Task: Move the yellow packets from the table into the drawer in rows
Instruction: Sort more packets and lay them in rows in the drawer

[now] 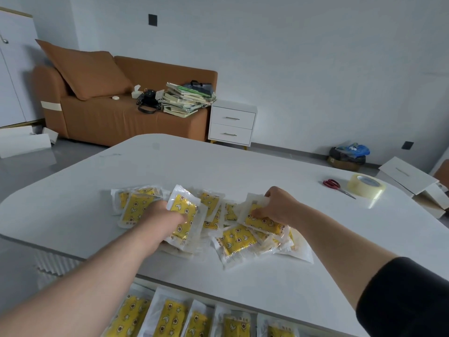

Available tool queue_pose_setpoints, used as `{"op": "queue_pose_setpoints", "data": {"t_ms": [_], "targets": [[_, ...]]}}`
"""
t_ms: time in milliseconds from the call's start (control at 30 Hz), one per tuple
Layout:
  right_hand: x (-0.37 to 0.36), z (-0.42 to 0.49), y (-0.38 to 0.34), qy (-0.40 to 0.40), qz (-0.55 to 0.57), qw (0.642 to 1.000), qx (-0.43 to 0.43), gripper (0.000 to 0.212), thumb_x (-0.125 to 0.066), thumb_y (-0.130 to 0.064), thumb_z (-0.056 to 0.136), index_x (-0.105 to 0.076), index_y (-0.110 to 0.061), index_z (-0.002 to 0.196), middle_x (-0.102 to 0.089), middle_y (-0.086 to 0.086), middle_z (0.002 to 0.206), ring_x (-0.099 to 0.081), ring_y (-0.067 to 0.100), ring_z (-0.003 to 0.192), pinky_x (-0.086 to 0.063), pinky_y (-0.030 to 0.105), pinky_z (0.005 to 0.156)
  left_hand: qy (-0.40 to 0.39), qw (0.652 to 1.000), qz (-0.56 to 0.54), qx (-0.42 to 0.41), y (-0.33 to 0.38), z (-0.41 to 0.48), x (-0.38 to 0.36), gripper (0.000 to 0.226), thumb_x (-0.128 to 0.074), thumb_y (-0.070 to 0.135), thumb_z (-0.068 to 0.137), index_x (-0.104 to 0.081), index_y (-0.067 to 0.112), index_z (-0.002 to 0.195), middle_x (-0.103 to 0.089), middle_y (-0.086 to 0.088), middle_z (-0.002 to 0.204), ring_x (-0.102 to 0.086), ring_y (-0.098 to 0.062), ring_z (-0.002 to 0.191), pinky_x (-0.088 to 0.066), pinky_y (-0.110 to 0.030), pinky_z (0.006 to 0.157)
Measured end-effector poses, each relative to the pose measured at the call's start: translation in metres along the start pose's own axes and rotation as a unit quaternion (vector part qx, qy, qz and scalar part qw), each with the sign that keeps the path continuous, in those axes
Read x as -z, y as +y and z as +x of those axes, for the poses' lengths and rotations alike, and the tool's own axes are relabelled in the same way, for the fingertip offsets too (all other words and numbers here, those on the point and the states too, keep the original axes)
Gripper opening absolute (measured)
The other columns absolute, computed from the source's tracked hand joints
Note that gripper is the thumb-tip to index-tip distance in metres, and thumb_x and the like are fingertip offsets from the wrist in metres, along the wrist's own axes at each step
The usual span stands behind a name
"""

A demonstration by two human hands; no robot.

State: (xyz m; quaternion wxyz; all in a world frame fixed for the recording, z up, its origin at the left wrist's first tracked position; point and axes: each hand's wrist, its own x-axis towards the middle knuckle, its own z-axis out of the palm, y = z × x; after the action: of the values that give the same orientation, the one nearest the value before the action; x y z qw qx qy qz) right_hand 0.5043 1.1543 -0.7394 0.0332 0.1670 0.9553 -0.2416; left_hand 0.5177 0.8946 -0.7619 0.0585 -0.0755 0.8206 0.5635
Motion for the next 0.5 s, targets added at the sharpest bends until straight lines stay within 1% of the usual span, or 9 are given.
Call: {"op": "queue_pose_setpoints", "data": {"t_ms": [67, 133, 200, 267, 333, 367, 400, 467, 500], "targets": [[0.002, -0.008, 0.006, 0.000, 0.066, 0.998, -0.022, 0.053, -0.078, -0.039, 0.077, -0.050, -0.013, 0.115, -0.058, 0.006, 0.104, -0.060, 0.024, 0.090, -0.054, 0.035, 0.077, 0.011, 1.000, -0.011, -0.009, 0.002, -0.001, 0.000, 0.011, -0.068, 0.015, 0.085, -0.064, 0.007, 0.092, -0.064, -0.009, 0.089, -0.056, -0.020, 0.072, -0.039, -0.026, 0.060], [0.004, -0.017, 0.012, 0.013, 0.131, 0.991, -0.040, 0.043, -0.073, -0.037, 0.082, -0.053, -0.010, 0.108, -0.061, 0.008, 0.102, -0.063, 0.027, 0.091, -0.056, 0.038, 0.078, 0.020, 0.999, -0.024, -0.017, 0.004, -0.002, 0.001, 0.017, -0.068, 0.018, 0.084, -0.066, 0.008, 0.098, -0.068, -0.008, 0.096, -0.061, -0.024, 0.082, -0.043, -0.027, 0.065], [0.007, -0.027, 0.020, 0.042, 0.199, 0.977, -0.065, 0.037, -0.068, -0.037, 0.086, -0.058, -0.006, 0.105, -0.065, 0.012, 0.101, -0.066, 0.030, 0.090, -0.057, 0.041, 0.079, 0.012, 0.999, -0.042, -0.021, 0.008, -0.007, 0.002, 0.026, -0.069, 0.026, 0.082, -0.065, 0.013, 0.103, -0.068, -0.007, 0.103, -0.063, -0.025, 0.093, -0.049, -0.033, 0.075], [0.013, -0.041, 0.026, 0.055, 0.277, 0.954, -0.098, 0.036, -0.066, -0.036, 0.088, -0.061, -0.006, 0.106, -0.068, 0.014, 0.100, -0.067, 0.031, 0.086, -0.058, 0.041, 0.082, -0.005, 0.997, -0.069, -0.026, 0.015, -0.017, 0.001, 0.036, -0.071, 0.031, 0.078, -0.063, 0.015, 0.109, -0.067, -0.004, 0.108, -0.061, -0.025, 0.100, -0.048, -0.039, 0.088], [0.019, -0.058, 0.034, 0.050, 0.378, 0.915, -0.132, 0.034, -0.067, -0.034, 0.088, -0.063, -0.005, 0.104, -0.070, 0.014, 0.099, -0.069, 0.030, 0.084, -0.058, 0.043, 0.083, -0.027, 0.994, -0.106, -0.027, 0.019, -0.028, -0.004, 0.030, -0.070, 0.027, 0.084, -0.060, 0.014, 0.109, -0.063, 0.000, 0.106, -0.054, -0.022, 0.103, -0.040, -0.036, 0.090], [0.023, -0.067, 0.038, 0.041, 0.433, 0.888, -0.150, 0.031, -0.068, -0.033, 0.088, -0.064, -0.005, 0.101, -0.070, 0.013, 0.096, -0.069, 0.028, 0.079, -0.059, 0.041, 0.079, -0.036, 0.991, -0.124, -0.022, 0.020, -0.034, -0.006, 0.021, -0.068, 0.023, 0.087, -0.058, 0.015, 0.103, -0.059, 0.003, 0.098, -0.050, -0.020, 0.101, -0.036, -0.035, 0.089], [0.027, -0.079, 0.041, 0.025, 0.485, 0.859, -0.164, 0.026, -0.067, -0.030, 0.089, -0.064, -0.006, 0.097, -0.069, 0.010, 0.091, -0.067, 0.024, 0.073, -0.059, 0.037, 0.069, -0.045, 0.989, -0.138, -0.015, 0.024, -0.044, -0.010, 0.012, -0.067, 0.020, 0.088, -0.056, 0.019, 0.093, -0.056, 0.006, 0.090, -0.047, -0.019, 0.097, -0.034, -0.034, 0.088], [0.031, -0.102, 0.051, -0.019, 0.562, 0.807, -0.182, 0.015, -0.064, -0.025, 0.092, -0.063, -0.010, 0.093, -0.065, 0.005, 0.082, -0.060, 0.017, 0.063, -0.050, 0.027, 0.048, -0.076, 0.982, -0.171, -0.012, 0.030, -0.065, -0.017, 0.017, -0.066, 0.016, 0.089, -0.053, 0.024, 0.081, -0.054, 0.009, 0.085, -0.048, -0.015, 0.082, -0.037, -0.032, 0.084], [0.032, -0.112, 0.057, -0.037, 0.582, 0.790, -0.188, 0.011, -0.063, -0.022, 0.091, -0.063, -0.012, 0.095, -0.064, 0.004, 0.081, -0.057, 0.016, 0.061, -0.046, 0.024, 0.044, -0.086, 0.981, -0.176, -0.011, 0.031, -0.075, -0.022, 0.018, -0.066, 0.016, 0.089, -0.053, 0.024, 0.080, -0.055, 0.009, 0.084, -0.049, -0.011, 0.076, -0.040, -0.031, 0.077]]}}
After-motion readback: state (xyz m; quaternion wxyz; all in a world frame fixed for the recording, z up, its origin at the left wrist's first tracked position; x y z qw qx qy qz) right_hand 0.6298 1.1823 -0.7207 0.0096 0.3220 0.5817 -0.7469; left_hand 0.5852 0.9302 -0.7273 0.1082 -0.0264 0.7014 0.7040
